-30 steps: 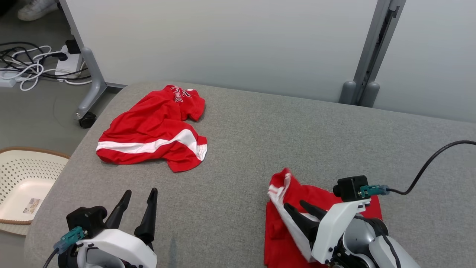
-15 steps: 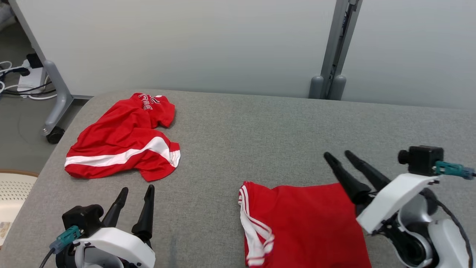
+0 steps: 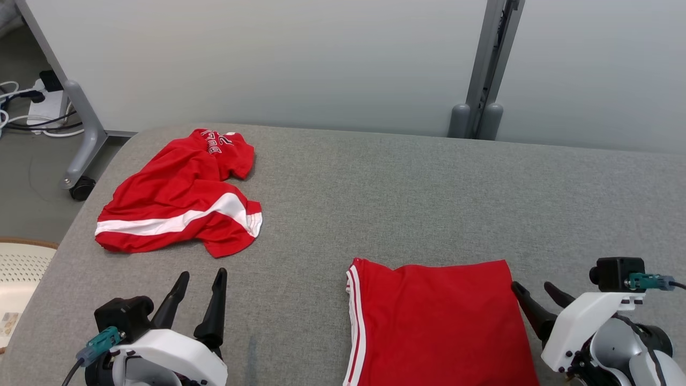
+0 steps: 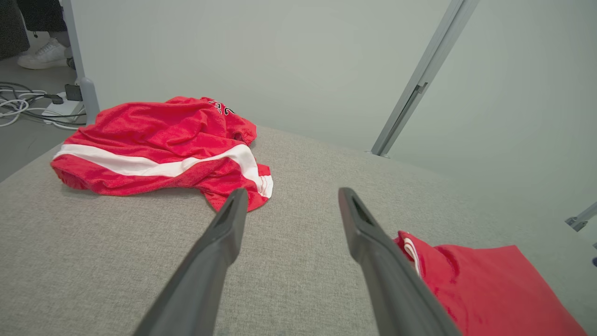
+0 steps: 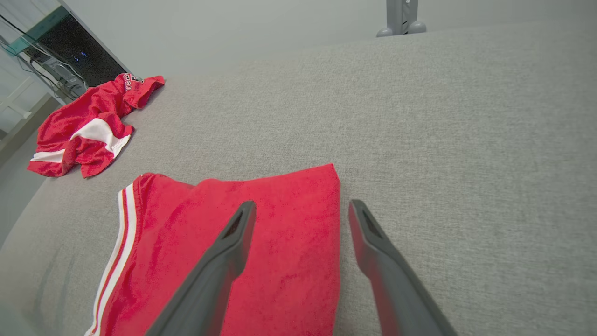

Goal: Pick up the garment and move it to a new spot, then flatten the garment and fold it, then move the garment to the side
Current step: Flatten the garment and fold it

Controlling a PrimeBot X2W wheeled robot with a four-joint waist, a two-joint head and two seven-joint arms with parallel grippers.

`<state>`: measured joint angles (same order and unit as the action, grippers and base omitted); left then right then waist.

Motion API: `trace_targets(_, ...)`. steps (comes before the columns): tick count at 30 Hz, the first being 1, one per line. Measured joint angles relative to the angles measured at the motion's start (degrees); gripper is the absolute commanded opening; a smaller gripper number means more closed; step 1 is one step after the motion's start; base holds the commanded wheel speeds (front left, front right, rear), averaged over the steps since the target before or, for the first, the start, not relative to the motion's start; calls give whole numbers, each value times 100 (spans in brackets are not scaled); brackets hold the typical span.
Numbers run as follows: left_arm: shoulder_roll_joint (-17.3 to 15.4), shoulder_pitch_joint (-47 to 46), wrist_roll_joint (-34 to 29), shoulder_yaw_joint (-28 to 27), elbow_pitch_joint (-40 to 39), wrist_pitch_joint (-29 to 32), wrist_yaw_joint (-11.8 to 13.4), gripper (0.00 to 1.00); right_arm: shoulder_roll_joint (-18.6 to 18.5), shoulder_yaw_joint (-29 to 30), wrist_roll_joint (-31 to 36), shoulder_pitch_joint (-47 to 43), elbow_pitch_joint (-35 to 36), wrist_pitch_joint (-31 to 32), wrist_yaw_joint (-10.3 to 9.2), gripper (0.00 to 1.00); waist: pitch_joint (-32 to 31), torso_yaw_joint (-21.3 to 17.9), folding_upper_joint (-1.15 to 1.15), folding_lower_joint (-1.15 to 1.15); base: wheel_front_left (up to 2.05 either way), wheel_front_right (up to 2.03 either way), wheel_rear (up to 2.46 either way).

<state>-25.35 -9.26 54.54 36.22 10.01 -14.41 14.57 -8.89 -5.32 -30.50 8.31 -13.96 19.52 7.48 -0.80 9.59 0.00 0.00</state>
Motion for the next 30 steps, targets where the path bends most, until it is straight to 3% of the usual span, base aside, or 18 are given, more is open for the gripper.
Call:
trace_targets(6,2,-25,-10,25,35,1,-23,100,-46,138,235,270,-945,497,0,100,43,106,0,0,0,0,0)
trace_targets(10,18,-36,-26,47,51,1,-23,100,-52,198,296,444,-1089,458,0,100,65,179,0,0,0,0,0)
trace_targets(23,34,103,-192,-277,-123,-48,-5,100,127,698,547,84,75,-923,0,100,-82,-11,0,0,0,0,0)
trace_targets(30,327,571,-889,-1160,-469,-58,-147,100,247,896,691,-539,728,-1973,0,100,-157,-243,0,0,0,0,0)
